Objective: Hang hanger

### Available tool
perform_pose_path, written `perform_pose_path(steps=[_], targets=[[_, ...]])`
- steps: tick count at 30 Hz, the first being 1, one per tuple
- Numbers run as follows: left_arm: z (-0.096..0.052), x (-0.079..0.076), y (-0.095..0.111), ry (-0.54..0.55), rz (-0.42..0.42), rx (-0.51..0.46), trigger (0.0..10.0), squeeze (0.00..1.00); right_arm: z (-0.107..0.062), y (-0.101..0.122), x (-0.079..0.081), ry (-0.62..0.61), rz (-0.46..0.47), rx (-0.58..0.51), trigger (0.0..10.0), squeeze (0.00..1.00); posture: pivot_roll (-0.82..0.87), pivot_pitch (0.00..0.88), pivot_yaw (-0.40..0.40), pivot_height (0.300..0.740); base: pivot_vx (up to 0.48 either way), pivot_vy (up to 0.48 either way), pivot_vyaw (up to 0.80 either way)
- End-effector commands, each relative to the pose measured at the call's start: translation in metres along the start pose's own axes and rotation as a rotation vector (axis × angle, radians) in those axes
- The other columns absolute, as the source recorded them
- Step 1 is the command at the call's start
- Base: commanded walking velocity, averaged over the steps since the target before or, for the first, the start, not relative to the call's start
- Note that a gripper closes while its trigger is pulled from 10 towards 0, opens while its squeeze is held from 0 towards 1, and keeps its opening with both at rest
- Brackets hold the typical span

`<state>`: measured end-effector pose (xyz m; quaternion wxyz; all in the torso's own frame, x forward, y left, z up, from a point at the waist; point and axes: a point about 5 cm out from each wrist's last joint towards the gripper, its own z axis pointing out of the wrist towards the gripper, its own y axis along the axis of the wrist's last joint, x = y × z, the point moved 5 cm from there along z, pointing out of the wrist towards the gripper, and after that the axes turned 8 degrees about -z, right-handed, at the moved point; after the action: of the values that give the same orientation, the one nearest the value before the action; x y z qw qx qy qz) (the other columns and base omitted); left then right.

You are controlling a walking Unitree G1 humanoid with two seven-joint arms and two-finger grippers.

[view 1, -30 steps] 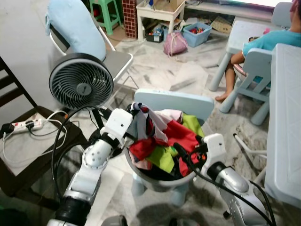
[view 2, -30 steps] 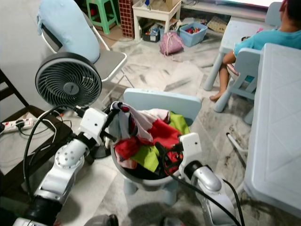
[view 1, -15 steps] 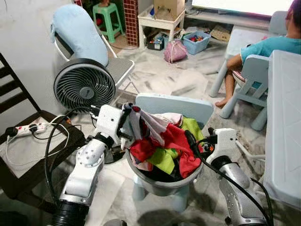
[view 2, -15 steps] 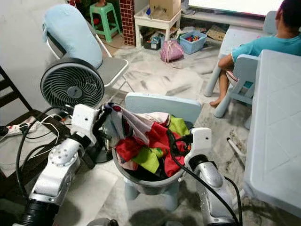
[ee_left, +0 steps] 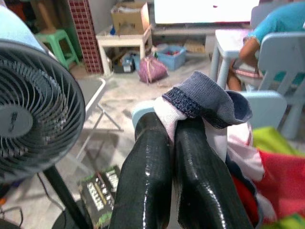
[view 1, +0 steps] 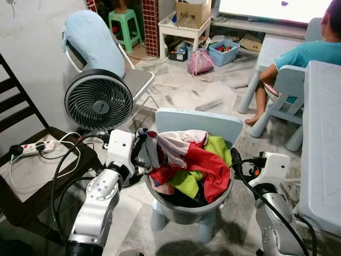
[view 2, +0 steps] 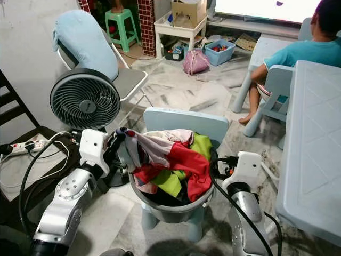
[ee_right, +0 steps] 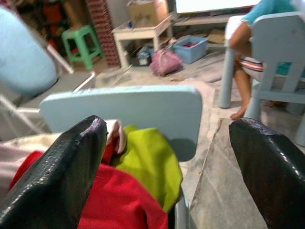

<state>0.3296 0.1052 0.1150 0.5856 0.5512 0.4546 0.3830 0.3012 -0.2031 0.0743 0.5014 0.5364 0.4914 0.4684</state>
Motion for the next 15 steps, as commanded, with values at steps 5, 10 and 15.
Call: perform_pose_path(steps=[5, 10, 15], targets=[[0.003, 0.015, 0.018, 0.083, -0.042, -0.074, 10.0, 0.0, 0.01, 0.033, 0.01, 0.036, -0.021, -0.122, 10.0, 0.0, -0.07, 0.0, 0.066, 0.74, 0.0, 0.0, 0.0], [-0.002, 0.011, 0.021, 0.071, -0.039, -0.081, 10.0, 0.0, 0.016, 0.044, 0.006, 0.011, -0.078, -0.152, 10.0, 0.0, -0.06, 0.0, 0.071, 0.74, 0.0, 0.0, 0.0], [0.002, 0.009, 0.023, 0.07, -0.034, -0.085, 10.0, 0.0, 0.02, 0.042, 0.009, 0.021, -0.085, -0.142, 10.0, 0.0, -0.06, 0.009, 0.064, 0.74, -0.054, 0.0, -0.43]])
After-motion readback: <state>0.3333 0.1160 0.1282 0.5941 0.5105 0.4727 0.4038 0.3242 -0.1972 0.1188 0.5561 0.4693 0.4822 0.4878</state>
